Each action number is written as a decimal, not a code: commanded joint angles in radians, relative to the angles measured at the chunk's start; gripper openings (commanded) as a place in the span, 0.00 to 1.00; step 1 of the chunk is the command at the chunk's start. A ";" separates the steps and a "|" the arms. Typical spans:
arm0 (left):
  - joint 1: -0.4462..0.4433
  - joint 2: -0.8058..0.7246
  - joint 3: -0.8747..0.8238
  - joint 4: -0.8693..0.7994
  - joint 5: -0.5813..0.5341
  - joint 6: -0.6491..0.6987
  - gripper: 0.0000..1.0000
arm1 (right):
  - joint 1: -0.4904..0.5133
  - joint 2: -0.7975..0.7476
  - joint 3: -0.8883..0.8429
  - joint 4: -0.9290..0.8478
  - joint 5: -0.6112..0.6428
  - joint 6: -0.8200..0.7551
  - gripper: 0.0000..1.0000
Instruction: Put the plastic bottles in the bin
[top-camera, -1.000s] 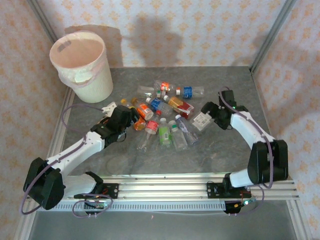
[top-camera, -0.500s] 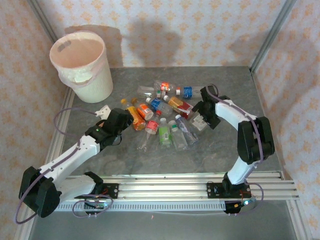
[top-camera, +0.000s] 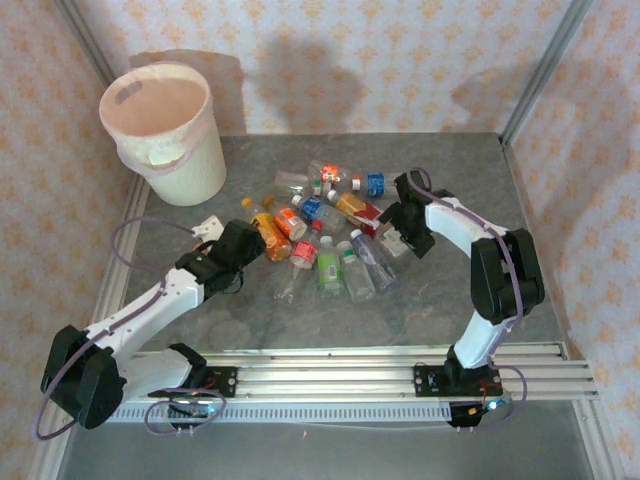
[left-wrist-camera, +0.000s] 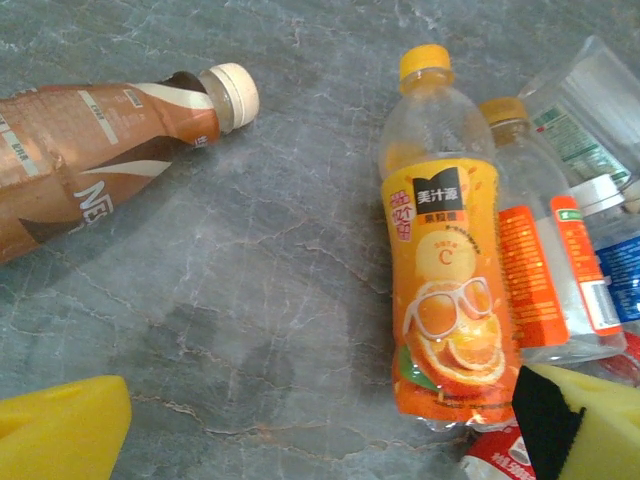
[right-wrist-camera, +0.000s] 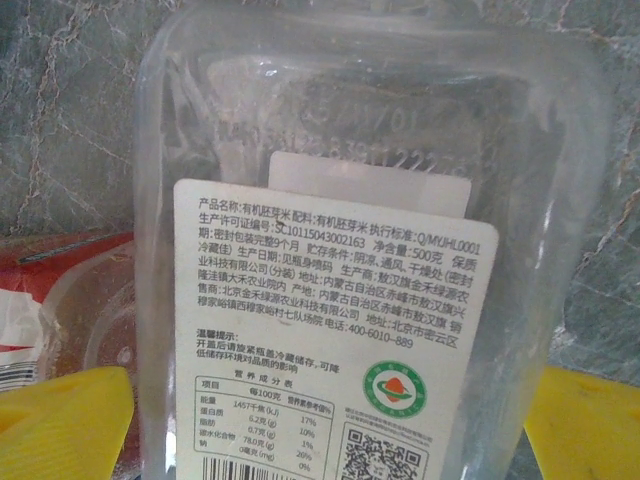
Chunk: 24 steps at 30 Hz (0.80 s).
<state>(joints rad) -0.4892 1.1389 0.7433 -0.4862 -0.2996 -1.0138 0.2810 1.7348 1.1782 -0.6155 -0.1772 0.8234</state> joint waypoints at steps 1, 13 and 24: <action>0.003 0.019 0.021 -0.030 -0.027 -0.012 1.00 | 0.015 0.034 -0.008 -0.028 -0.008 0.014 0.99; 0.002 0.087 0.057 0.021 0.052 0.055 1.00 | 0.035 0.087 -0.042 0.008 -0.005 0.017 0.99; 0.001 0.041 0.029 0.074 0.055 0.062 1.00 | 0.023 -0.099 -0.103 0.004 0.103 -0.037 0.99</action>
<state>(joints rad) -0.4892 1.2125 0.7719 -0.4355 -0.2344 -0.9665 0.3107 1.7138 1.0756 -0.5797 -0.1295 0.8215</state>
